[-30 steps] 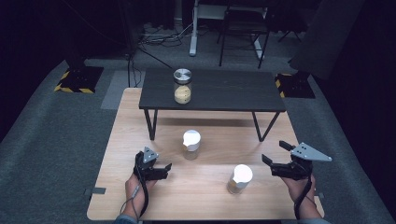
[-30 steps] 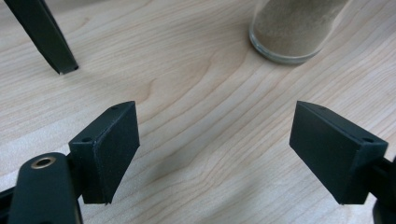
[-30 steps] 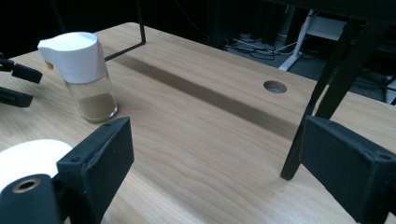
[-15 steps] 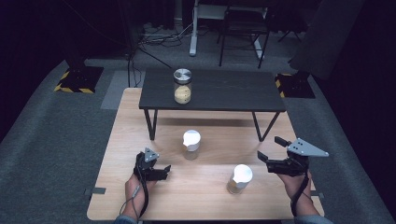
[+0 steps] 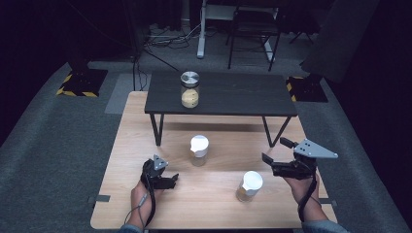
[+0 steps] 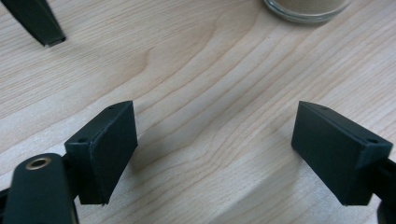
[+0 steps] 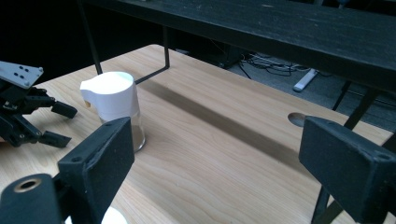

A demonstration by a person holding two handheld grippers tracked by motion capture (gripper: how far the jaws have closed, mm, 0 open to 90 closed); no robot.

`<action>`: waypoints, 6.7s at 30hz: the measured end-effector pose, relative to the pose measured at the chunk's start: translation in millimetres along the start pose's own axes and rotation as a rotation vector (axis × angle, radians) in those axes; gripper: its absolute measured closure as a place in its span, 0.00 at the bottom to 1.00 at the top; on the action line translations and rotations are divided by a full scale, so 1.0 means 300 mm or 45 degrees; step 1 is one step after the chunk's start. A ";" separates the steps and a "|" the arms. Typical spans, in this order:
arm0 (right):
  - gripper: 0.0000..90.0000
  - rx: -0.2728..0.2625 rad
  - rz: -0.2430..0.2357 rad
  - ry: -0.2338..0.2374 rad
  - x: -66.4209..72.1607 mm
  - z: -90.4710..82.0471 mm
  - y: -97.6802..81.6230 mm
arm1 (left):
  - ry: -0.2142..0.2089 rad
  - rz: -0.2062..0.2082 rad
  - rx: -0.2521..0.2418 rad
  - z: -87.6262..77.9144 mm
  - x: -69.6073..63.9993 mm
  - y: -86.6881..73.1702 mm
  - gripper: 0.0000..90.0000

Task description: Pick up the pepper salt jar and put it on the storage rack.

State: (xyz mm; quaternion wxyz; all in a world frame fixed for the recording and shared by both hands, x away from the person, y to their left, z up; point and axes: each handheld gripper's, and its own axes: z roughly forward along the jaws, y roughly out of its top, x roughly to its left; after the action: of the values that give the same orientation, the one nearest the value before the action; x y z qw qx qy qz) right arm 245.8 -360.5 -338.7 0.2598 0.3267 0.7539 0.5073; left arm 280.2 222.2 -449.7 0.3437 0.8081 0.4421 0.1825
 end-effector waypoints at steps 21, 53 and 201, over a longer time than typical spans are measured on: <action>0.11 0.003 -0.008 0.060 0.063 0.116 0.090 | -0.001 0.013 -0.001 -0.002 0.000 -0.002 0.16; 0.07 0.032 0.107 0.028 0.293 0.326 0.193 | -0.002 0.026 0.000 -0.003 -0.001 -0.002 0.16; 0.33 0.186 0.140 -0.002 0.455 0.492 0.135 | -0.028 0.036 0.002 -0.003 0.015 -0.001 0.16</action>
State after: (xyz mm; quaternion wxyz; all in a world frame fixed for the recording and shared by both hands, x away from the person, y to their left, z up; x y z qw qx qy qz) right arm 273.0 -158.3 -360.8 0.2077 0.3860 0.7697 0.4642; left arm 281.9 226.5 -449.4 0.3452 0.8166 0.4269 0.1781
